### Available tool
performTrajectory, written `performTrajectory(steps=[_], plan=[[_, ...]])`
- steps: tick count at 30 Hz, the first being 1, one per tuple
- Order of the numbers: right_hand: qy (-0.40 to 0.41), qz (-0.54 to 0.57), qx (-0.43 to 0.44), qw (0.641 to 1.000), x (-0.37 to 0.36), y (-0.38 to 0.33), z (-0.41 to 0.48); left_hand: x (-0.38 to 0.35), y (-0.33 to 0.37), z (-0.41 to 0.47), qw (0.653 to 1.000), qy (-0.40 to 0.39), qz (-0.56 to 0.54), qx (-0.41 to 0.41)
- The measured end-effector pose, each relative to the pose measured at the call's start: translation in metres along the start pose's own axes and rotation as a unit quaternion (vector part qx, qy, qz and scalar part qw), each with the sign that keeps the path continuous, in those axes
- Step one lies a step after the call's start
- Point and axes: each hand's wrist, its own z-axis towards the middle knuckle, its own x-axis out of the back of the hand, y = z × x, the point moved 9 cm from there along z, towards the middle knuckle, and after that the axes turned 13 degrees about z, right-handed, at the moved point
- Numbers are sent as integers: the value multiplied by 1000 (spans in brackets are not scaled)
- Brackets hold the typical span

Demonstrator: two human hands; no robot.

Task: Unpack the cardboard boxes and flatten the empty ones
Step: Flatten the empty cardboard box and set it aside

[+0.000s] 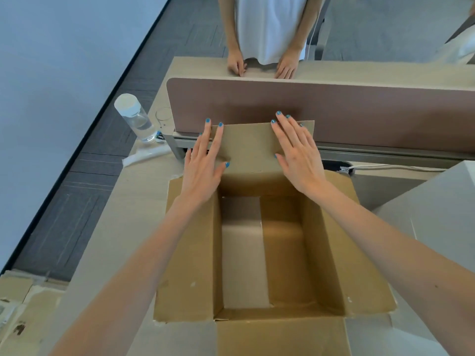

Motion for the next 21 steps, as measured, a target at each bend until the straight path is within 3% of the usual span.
performTrajectory(steps=[5, 8, 11, 16, 21], plan=[[-81, 24, -12, 996, -35, 1, -14, -26, -30, -29, 994, -87, -14, 69], [-133, 23, -8, 991, -57, -2, -25, -35, -44, -39, 990, -106, -27, 87], [-137, 32, -25, 990, -62, -6, -28, -41, -51, -42, 990, -112, -20, 85], [-158, 51, -25, 986, -67, -15, -36, -47, -56, -55, 965, -136, -188, 124], [-128, 49, -16, 990, -49, -26, -26, -24, -52, -57, 946, -95, -278, 141]])
